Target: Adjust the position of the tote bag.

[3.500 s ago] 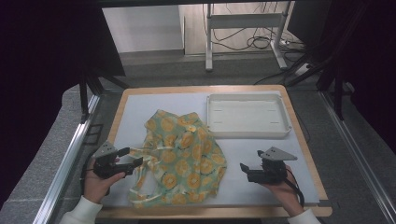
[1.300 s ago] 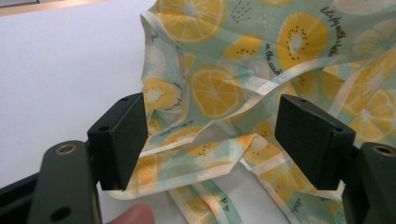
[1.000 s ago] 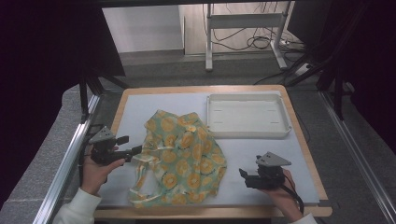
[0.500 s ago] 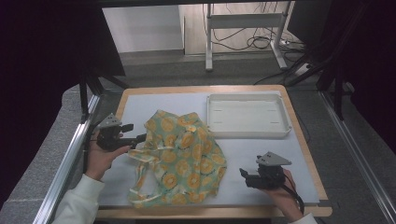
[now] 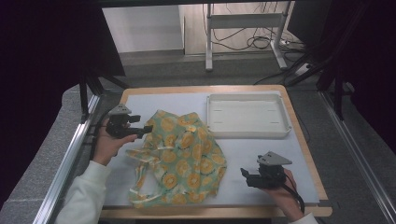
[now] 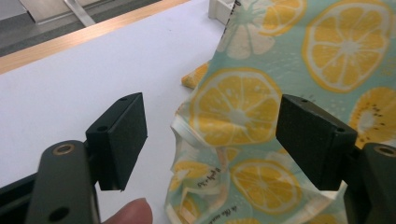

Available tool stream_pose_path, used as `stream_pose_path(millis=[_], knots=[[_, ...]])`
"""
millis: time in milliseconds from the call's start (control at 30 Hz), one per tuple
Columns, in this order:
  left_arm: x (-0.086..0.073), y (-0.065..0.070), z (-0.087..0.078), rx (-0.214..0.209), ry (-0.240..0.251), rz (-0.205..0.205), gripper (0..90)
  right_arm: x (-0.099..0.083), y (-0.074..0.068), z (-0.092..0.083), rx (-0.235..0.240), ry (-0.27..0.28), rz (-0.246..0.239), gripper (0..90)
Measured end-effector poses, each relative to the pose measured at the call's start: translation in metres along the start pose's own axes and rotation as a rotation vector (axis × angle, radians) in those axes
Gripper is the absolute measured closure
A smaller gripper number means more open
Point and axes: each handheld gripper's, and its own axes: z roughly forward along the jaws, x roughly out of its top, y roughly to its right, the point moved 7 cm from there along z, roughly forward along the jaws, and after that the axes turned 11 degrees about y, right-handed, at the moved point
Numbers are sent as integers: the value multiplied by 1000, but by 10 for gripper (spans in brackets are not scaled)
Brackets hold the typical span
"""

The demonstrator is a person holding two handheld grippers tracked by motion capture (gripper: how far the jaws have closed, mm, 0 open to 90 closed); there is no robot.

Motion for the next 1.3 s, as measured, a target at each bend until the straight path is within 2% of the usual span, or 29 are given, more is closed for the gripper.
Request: stream_pose_path(millis=[200,267,367,433,533,600,700,733,767,900,933,1167,1300], knots=[[-2,-3,10,-34,-12,8,249,-1,0,0,0,-4,0,183],[-4,-5,15,-27,-16,20,253,-1,0,1,-1,-7,0,183],[-8,-6,24,-41,-23,40,303,-1,0,1,-2,-9,-1,183],[-12,-4,33,-71,-32,52,388,-1,0,1,-5,-11,0,183],[-15,-3,37,-78,-47,65,438,-2,1,1,-7,-12,-1,183],[-17,-4,42,-94,-49,66,506,-2,2,2,-9,-16,0,183],[-17,-5,44,-99,-42,61,552,-3,2,2,-10,-18,1,183],[-17,-6,44,-101,-39,60,610,-3,2,2,-11,-20,0,183],[-17,-6,45,-104,-37,54,610,-3,2,2,-11,-20,0,183],[-18,-6,45,-145,-30,48,790,-3,3,2,-17,-21,0,183],[-18,-6,45,-145,-30,48,812,-3,3,2,-17,-21,0,183],[-19,-1,44,-150,-36,60,882,-3,4,2,-22,-22,-4,183],[-18,0,35,-141,-33,48,893,-3,5,1,-26,-17,-4,183]])
